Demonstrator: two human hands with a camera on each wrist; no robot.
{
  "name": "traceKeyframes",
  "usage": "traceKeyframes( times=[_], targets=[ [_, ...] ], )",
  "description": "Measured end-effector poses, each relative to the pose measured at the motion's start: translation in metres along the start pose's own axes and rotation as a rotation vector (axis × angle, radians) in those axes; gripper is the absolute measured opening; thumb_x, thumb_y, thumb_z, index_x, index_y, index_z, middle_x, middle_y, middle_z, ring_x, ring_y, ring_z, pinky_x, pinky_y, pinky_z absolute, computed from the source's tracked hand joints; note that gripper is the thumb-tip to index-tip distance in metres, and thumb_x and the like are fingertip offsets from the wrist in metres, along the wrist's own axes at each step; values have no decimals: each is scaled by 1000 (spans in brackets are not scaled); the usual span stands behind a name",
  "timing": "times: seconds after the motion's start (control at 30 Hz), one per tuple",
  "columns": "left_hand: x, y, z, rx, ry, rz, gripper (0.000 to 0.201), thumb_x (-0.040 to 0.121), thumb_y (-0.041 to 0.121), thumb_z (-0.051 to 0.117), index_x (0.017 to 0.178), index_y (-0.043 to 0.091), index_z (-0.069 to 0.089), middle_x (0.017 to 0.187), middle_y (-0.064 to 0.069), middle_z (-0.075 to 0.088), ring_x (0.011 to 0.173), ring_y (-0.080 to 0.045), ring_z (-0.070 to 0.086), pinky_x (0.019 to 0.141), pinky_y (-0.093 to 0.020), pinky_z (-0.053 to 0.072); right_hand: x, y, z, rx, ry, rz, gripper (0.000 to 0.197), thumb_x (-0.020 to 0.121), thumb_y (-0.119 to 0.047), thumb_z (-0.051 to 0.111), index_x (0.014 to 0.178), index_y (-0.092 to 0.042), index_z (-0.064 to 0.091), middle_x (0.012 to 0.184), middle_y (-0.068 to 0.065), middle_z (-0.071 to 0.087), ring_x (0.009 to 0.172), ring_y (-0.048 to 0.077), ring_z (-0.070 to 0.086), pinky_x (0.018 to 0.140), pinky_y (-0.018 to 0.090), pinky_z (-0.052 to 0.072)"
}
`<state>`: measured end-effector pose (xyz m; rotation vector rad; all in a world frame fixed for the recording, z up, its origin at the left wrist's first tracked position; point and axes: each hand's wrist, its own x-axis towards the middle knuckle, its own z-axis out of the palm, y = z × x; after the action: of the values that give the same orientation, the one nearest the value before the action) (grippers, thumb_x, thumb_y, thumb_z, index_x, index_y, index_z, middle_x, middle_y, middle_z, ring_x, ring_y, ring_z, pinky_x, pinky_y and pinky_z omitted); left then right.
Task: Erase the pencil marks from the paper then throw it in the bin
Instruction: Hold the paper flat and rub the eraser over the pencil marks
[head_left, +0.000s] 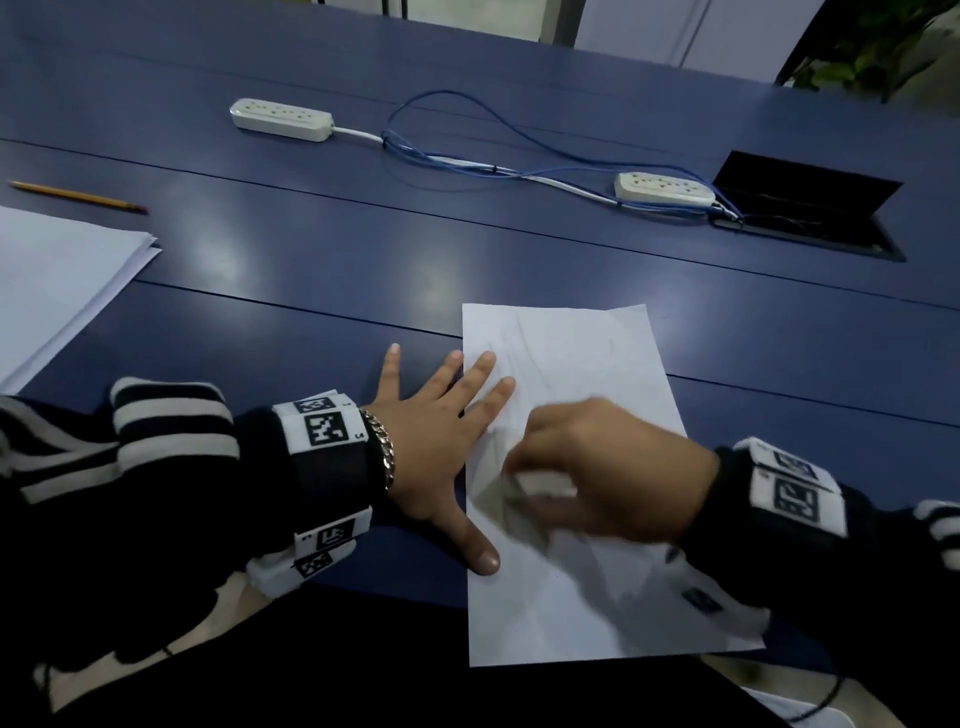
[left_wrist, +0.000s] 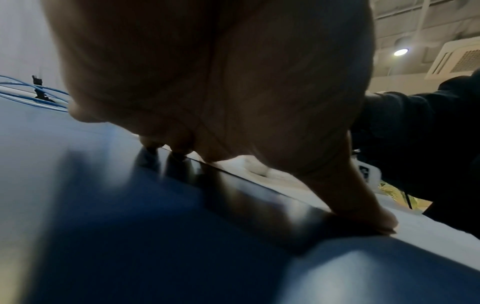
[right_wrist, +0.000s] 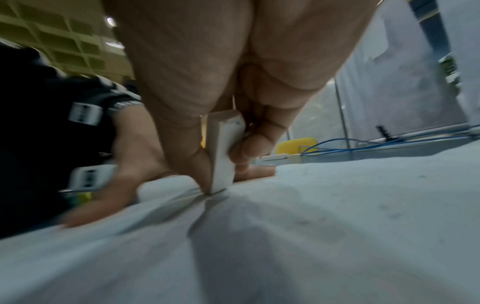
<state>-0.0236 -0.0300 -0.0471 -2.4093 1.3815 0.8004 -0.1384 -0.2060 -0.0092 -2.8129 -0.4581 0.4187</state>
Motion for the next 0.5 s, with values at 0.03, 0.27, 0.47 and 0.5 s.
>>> traceKeyframes(
  times=[0.03,0.27,0.47,0.5],
  targets=[
    [0,0,0,-3,-10,-8,169,43,108,59,155,30,-40,161,4,-51,151,-25,-43,109,-82,-19,-6,-7,2,28,-67,-60,20,88,-45,59,96,-30,70,89,-8,57,80,14,58,75,32,50],
    [0,1,-1,21,-32,-21,169,40,111,54,152,30,-45,159,6,-52,150,-24,-43,106,-86,-17,13,21,-8,-52,92,71,24,85,-42,62,98,-23,70,84,-6,50,80,22,59,75,41,52],
    [0,2,-3,22,-33,-12,170,41,110,55,153,28,-44,159,4,-52,150,-25,-44,109,-81,-21,-7,-8,2,32,-114,-118,15,89,-39,62,95,-29,70,90,-6,55,81,15,57,74,33,50],
    [0,1,-2,16,-22,-6,171,41,110,55,153,27,-44,160,4,-52,150,-24,-43,111,-79,-22,-3,-3,-2,20,-91,-90,19,89,-43,61,97,-29,71,89,-6,56,81,16,58,75,35,51]
  ],
)
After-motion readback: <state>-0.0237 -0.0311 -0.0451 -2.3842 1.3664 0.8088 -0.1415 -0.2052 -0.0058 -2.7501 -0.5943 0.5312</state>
